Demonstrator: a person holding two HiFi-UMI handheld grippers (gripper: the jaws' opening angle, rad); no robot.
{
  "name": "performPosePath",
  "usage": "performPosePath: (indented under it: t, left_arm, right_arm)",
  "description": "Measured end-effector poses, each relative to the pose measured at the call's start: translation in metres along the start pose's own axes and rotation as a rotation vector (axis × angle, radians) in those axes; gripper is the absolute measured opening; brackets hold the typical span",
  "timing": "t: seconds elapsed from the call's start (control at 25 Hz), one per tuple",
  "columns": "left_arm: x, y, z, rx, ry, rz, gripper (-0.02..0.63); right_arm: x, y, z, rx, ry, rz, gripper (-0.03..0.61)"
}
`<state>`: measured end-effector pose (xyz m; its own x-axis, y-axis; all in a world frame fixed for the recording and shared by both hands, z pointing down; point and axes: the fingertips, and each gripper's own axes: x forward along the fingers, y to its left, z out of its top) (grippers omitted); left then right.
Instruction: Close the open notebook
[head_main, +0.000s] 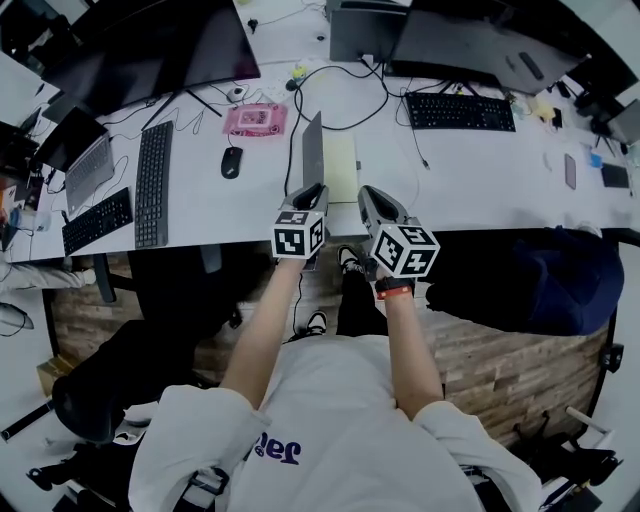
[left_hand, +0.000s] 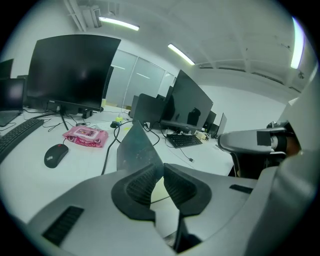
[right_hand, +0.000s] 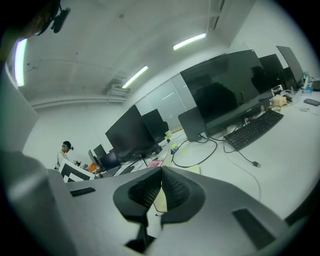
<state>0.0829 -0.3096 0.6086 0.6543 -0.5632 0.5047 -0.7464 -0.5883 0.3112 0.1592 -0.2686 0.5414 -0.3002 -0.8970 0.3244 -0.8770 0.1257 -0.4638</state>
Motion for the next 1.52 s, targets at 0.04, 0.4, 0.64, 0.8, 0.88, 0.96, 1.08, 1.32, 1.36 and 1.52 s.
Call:
performPosePath:
  t: [0.04, 0.4, 0.64, 0.8, 0.88, 0.96, 1.08, 1.32, 1.36, 1.52]
  left_arm:
    - [0.003, -0.003, -0.001, 0.007, 0.006, 0.0, 0.061]
    - [0.021, -0.019, -0.009, 0.083, 0.039, 0.01, 0.064]
    - [0.035, -0.028, -0.016, 0.154, 0.066, 0.028, 0.067]
    - [0.046, -0.035, -0.024, 0.192, 0.095, 0.034, 0.071]
    - [0.052, -0.037, -0.029, 0.211, 0.113, 0.037, 0.071]
    - [0.059, -0.04, -0.035, 0.245, 0.133, 0.046, 0.072]
    - [0.068, -0.043, -0.043, 0.307, 0.158, 0.071, 0.072]
    - [0.085, -0.045, -0.058, 0.363, 0.204, 0.085, 0.078]
    - [0.087, -0.046, -0.06, 0.371, 0.212, 0.086, 0.079]
    - [0.099, -0.046, -0.073, 0.406, 0.248, 0.09, 0.083]
  right_arm:
    - [-0.002, -0.003, 0.001, 0.002, -0.003, -0.004, 0.015]
    - [-0.009, -0.02, 0.003, 0.024, -0.01, -0.024, 0.015]
    - [-0.013, -0.034, -0.001, 0.038, -0.006, -0.042, 0.015]
    - [-0.016, -0.045, 0.0, 0.063, -0.01, -0.049, 0.015]
    - [-0.017, -0.05, 0.0, 0.078, -0.013, -0.053, 0.015]
    - [-0.018, -0.056, -0.001, 0.083, -0.013, -0.06, 0.015]
    - [-0.02, -0.062, -0.005, 0.089, -0.008, -0.071, 0.015]
    - [-0.025, -0.075, -0.01, 0.099, 0.002, -0.092, 0.015]
    - [-0.026, -0.077, -0.012, 0.103, 0.004, -0.098, 0.015]
    - [-0.03, -0.087, -0.019, 0.117, 0.013, -0.113, 0.015]
